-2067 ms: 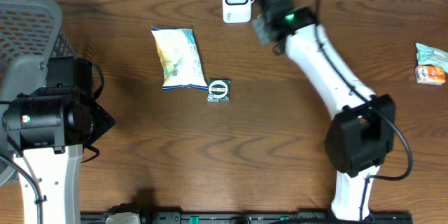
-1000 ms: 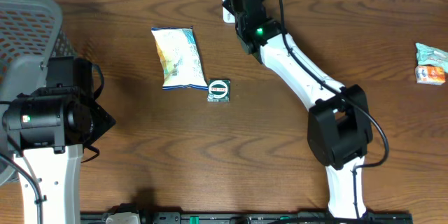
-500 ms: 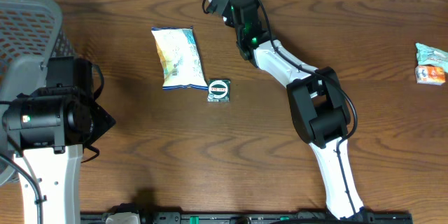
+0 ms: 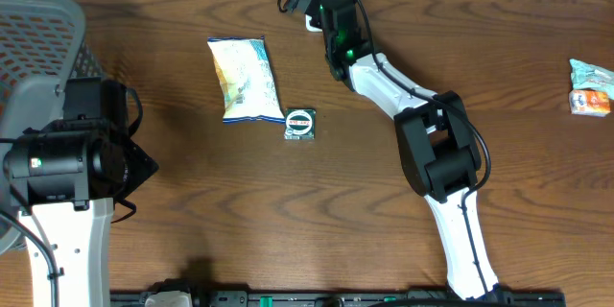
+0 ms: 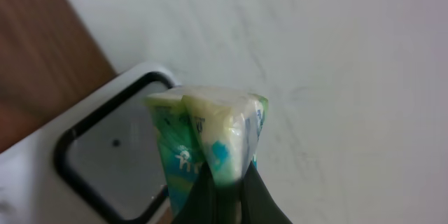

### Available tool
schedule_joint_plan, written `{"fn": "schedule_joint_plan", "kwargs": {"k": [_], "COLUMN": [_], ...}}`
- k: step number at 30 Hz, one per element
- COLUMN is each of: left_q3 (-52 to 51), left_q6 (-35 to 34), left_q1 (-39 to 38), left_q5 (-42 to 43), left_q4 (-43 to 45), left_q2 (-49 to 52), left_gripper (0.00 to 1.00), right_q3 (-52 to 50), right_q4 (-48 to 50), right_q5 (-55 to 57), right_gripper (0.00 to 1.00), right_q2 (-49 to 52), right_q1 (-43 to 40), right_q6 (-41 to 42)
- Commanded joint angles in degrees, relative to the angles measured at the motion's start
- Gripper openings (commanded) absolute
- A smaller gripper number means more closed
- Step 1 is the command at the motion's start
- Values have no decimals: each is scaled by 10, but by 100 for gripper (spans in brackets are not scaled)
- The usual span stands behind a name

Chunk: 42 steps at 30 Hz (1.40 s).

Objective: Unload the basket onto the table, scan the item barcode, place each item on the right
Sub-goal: 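Hold the teal pack under the scanner with the right gripper, then carry the teal pack to the far right and release it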

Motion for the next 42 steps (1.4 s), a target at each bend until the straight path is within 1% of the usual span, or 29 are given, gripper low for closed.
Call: {"fn": "schedule_joint_plan", "kwargs": {"k": [1, 6, 11, 20, 29, 32, 35, 37, 40, 42], "left_q3": [0, 0, 0, 0, 0, 0, 0, 0, 0, 0], "left_q6": [-7, -7, -7, -7, -7, -7, -8, -7, -7, -7], "left_q1": [2, 2, 2, 2, 2, 2, 2, 2, 2, 2], "left_q5": [-2, -2, -2, -2, -2, -2, -2, -2, -2, -2], "left_q4": [-3, -3, -3, -3, -3, -3, -3, -3, -3, -3], "left_q2": [-2, -2, -2, -2, -2, -2, -2, -2, -2, -2], "left_gripper": [98, 98, 98, 97, 98, 98, 98, 98, 98, 98], "right_q3": [46, 74, 73, 73, 76, 77, 78, 78, 78, 78], "right_q4": [-8, -92, -129, -133, -127, -126, -120, -122, -153, -195], "right_q5": [16, -51, -67, -66, -64, -43, 14, 47, 53, 33], "right_gripper": [1, 1, 1, 1, 1, 1, 1, 1, 1, 1], "right_q2": [-8, -8, -6, -5, -10, -15, -30, -49, -87, -119], "right_q1": [-8, -16, -26, -31, -24, -24, -26, -33, -52, -75], "right_q6": [34, 80, 106, 106, 129, 134, 175, 217, 280, 332]}}
